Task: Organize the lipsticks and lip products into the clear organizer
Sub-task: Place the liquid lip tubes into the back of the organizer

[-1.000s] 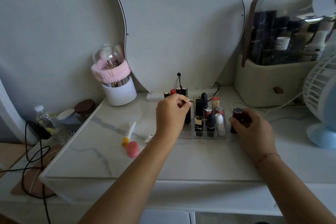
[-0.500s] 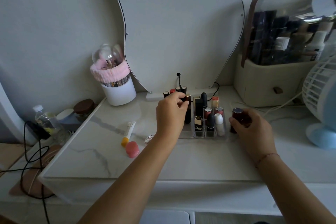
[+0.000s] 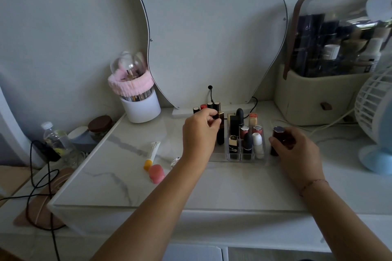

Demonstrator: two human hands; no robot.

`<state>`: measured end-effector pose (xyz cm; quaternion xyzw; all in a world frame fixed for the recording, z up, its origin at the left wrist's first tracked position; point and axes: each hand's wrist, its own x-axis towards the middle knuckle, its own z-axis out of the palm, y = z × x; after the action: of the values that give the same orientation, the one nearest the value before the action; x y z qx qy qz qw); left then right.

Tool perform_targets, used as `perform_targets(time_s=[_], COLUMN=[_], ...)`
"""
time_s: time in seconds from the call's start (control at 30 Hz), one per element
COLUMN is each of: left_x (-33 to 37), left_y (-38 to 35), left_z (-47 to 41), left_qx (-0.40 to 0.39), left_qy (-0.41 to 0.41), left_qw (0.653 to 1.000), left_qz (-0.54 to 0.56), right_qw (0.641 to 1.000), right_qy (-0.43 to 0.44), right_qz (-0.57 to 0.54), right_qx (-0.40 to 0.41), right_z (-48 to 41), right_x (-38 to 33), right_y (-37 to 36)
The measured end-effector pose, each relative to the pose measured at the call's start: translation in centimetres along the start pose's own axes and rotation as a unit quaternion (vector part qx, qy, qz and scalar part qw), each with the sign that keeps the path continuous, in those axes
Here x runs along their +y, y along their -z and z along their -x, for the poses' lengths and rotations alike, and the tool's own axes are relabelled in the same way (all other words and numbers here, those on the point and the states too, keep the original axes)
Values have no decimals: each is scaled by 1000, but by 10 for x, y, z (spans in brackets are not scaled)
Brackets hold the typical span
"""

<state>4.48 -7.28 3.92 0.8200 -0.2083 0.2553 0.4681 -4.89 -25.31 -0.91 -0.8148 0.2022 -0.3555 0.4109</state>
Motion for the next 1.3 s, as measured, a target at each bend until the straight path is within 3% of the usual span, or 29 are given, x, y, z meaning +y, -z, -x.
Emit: perform_targets(time_s=[0.23, 0.4, 0.47, 0.53, 0.6, 0.67, 0.8, 1.07, 1.3], left_x=[3, 11, 15, 21, 24, 23, 13, -7, -36], left_y=[6, 14, 17, 19, 22, 28, 43, 56, 45], left_z=[2, 22, 35, 48, 58, 64, 68, 55, 27], left_qx=[4, -42, -130, -217, -239, -218, -178, -104, -6], left_qy=[-16, -32, 18, 79, 105, 122, 156, 158, 118], left_qw=[1000, 995, 976, 931, 899, 891, 885, 914, 970], left_qz=[5, 82, 171, 283, 352, 380, 401, 359, 210], right_qw=[999, 970, 934, 899, 868, 852, 878, 939, 992], right_qy=[9, -13, -24, -21, -38, -52, -67, -53, 16], right_qz=[-30, -236, -357, -433, -479, -494, -439, -298, -127], right_qx=[28, 56, 11, -58, -124, -165, -178, -163, -13], right_z=[2, 14, 24, 35, 46, 57, 69, 77, 63], right_x=[-4, -27, -44, -58, -69, -75, -79, -74, -43], right_y=[3, 19, 28, 31, 26, 17, -1, -26, -10])
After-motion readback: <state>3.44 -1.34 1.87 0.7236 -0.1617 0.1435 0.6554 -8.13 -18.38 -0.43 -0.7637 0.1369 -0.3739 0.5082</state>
